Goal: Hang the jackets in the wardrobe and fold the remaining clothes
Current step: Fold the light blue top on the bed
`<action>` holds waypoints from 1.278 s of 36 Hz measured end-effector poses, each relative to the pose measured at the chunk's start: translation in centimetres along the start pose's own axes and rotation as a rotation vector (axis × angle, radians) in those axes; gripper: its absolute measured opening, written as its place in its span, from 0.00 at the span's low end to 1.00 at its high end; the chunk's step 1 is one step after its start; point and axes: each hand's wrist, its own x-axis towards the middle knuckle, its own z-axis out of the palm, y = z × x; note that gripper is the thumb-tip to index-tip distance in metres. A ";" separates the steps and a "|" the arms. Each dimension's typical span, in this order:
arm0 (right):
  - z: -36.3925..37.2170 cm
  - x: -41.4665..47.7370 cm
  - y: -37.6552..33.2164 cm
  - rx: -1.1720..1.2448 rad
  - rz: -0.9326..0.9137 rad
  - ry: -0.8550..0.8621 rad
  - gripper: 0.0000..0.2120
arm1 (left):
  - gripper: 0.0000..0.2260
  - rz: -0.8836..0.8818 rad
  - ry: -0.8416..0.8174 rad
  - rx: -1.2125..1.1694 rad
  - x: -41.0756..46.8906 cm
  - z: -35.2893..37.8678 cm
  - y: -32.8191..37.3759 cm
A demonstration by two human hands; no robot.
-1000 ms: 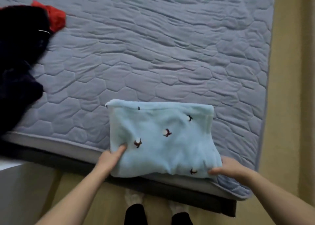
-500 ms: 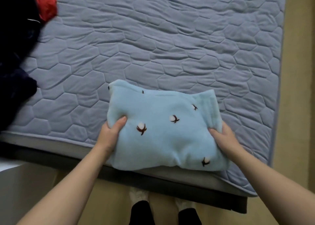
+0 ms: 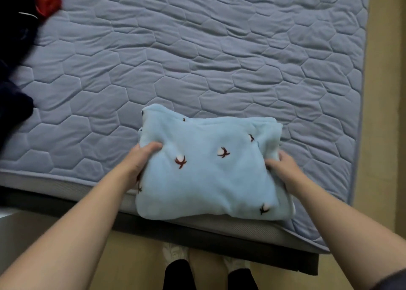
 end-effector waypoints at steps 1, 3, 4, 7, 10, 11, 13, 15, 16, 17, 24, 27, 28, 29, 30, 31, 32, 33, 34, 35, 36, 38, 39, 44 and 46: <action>-0.3 0.2 -0.4 0.065 -0.025 0.051 0.12 | 0.19 0.049 0.051 -0.029 0.1 0.0 0.1; -0.6 0.4 -0.6 0.114 -0.040 0.124 0.13 | 0.15 0.083 0.166 -0.062 -0.1 0.3 -0.3; -0.6 0.3 -0.4 0.061 -0.025 0.120 0.13 | 0.14 0.047 0.216 -0.051 -0.2 0.5 -0.7; 0.1 -1.0 0.7 -0.244 0.018 0.159 0.24 | 0.17 0.003 0.404 0.136 -1.0 1.4 -1.9; 1.3 -3.5 -0.3 -0.533 -0.288 0.371 0.30 | 0.27 0.416 0.629 0.557 -3.6 2.8 -1.0; 2.1 -4.3 -0.9 -0.604 -0.406 0.369 0.31 | 0.28 0.587 0.636 0.701 -4.4 3.4 -0.7; 4.0 -5.6 -2.0 -0.728 -0.612 0.306 0.30 | 0.29 0.814 0.566 0.941 -5.6 4.7 -0.5; 6.1 -6.1 -3.1 -0.809 -0.773 0.229 0.30 | 0.29 0.879 0.455 1.130 -5.8 5.9 -0.8; 7.1 -6.0 -3.6 -0.848 -0.834 0.194 0.29 | 0.29 0.871 0.416 1.208 -5.6 6.2 -1.0; 8.2 -5.7 -4.1 -0.886 -0.880 0.162 0.28 | 0.29 0.844 0.394 1.273 -5.1 6.3 -1.4; 12.8 -0.5 -2.1 -1.113 -0.941 0.109 0.28 | 0.31 0.713 0.402 1.405 1.0 5.6 -5.0; 13.0 1.8 -0.7 -1.111 -0.978 0.140 0.29 | 0.32 0.687 0.437 1.360 2.9 6.0 -6.3; 12.9 2.5 -0.5 -1.103 -0.988 0.152 0.30 | 0.33 0.684 0.445 1.346 3.4 6.1 -6.6; 12.7 3.0 -0.3 -1.094 -0.990 0.163 0.30 | 0.33 0.687 0.453 1.335 3.8 6.2 -6.8; 12.6 3.4 -0.3 -1.087 -0.980 0.170 0.30 | 0.34 0.691 0.458 1.326 4.1 6.1 -6.9; 12.5 3.6 -0.3 -1.078 -0.959 0.176 0.31 | 0.34 0.691 0.463 1.315 4.3 6.1 -6.9; 12.3 3.8 -0.3 -1.065 -0.928 0.185 0.31 | 0.34 0.689 0.467 1.305 4.4 6.0 -6.9; 12.0 4.0 -0.4 -1.051 -0.885 0.198 0.31 | 0.34 0.685 0.471 1.293 4.4 6.0 -6.9; 11.5 4.2 -0.4 -1.041 -0.832 0.208 0.31 | 0.34 0.679 0.475 1.282 4.3 6.0 -6.9; 10.9 4.5 -0.4 -1.037 -0.771 0.214 0.32 | 0.34 0.674 0.477 1.274 4.2 5.9 -6.8; 10.2 4.8 -0.3 -1.037 -0.716 0.221 0.33 | 0.34 0.670 0.478 1.266 4.0 5.9 -6.8; 8.7 5.5 0.1 -1.051 -0.646 0.233 0.33 | 0.34 0.668 0.480 1.252 3.9 5.9 -6.8; 8.0 5.8 0.4 -1.065 -0.628 0.232 0.34 | 0.33 0.669 0.481 1.246 3.8 5.9 -6.8; 4.8 7.0 1.7 -1.158 -0.550 0.268 0.31 | 0.33 0.687 0.473 1.220 3.7 5.6 -6.8; 3.2 7.6 2.1 -1.194 -0.490 0.323 0.29 | 0.32 0.695 0.475 1.199 3.5 5.4 -6.8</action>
